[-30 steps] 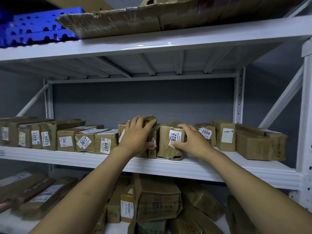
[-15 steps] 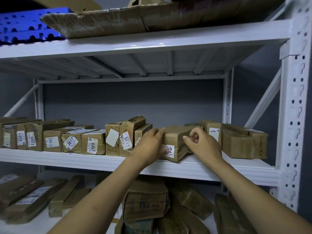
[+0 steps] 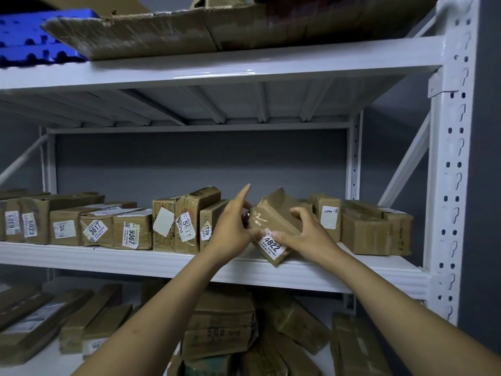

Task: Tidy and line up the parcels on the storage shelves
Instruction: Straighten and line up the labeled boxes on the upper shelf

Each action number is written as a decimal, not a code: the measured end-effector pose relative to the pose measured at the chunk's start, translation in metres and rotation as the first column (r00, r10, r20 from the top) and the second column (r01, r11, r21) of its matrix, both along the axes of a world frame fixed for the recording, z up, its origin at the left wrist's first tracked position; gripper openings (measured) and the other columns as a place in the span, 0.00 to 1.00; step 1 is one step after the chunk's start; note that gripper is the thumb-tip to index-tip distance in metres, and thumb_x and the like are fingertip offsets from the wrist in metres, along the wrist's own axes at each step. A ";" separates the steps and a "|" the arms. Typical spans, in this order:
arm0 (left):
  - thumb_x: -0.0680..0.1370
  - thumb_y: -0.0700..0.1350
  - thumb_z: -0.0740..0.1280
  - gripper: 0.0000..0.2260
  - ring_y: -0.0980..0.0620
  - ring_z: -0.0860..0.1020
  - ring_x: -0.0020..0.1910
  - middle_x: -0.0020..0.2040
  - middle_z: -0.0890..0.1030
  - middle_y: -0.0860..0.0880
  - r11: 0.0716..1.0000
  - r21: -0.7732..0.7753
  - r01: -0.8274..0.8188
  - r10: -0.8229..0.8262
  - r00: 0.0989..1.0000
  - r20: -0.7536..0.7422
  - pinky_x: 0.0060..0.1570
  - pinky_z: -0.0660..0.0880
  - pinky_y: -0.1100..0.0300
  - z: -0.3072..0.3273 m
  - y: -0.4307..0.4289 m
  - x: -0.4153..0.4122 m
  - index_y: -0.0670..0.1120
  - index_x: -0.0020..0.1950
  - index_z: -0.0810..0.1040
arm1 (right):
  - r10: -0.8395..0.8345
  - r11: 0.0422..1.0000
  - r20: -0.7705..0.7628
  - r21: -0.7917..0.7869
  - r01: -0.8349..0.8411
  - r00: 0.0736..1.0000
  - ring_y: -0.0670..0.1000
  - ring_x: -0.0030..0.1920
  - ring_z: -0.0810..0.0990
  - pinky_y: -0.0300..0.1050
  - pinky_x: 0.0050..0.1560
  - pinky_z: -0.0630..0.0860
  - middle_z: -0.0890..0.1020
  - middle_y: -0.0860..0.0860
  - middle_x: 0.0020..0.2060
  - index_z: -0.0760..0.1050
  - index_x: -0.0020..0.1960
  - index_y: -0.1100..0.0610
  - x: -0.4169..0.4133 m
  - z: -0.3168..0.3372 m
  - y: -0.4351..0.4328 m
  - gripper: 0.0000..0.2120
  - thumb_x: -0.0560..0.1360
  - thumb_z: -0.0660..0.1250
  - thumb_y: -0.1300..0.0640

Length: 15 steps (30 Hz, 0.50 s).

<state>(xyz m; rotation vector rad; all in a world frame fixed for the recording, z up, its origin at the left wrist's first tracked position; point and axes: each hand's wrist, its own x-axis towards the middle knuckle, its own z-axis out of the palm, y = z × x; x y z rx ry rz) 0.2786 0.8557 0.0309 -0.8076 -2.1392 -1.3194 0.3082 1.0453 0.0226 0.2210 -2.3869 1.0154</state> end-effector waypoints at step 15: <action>0.76 0.44 0.70 0.22 0.46 0.67 0.70 0.68 0.74 0.48 0.820 -0.323 -0.473 0.271 0.817 -0.510 0.72 0.57 0.48 0.027 -0.061 -0.007 0.49 0.70 0.73 | 0.120 0.985 -0.020 0.127 -0.116 0.993 0.51 0.69 0.66 0.48 0.65 0.67 0.62 0.46 0.73 0.61 0.71 0.40 -0.036 0.008 -0.039 0.36 0.68 0.74 0.41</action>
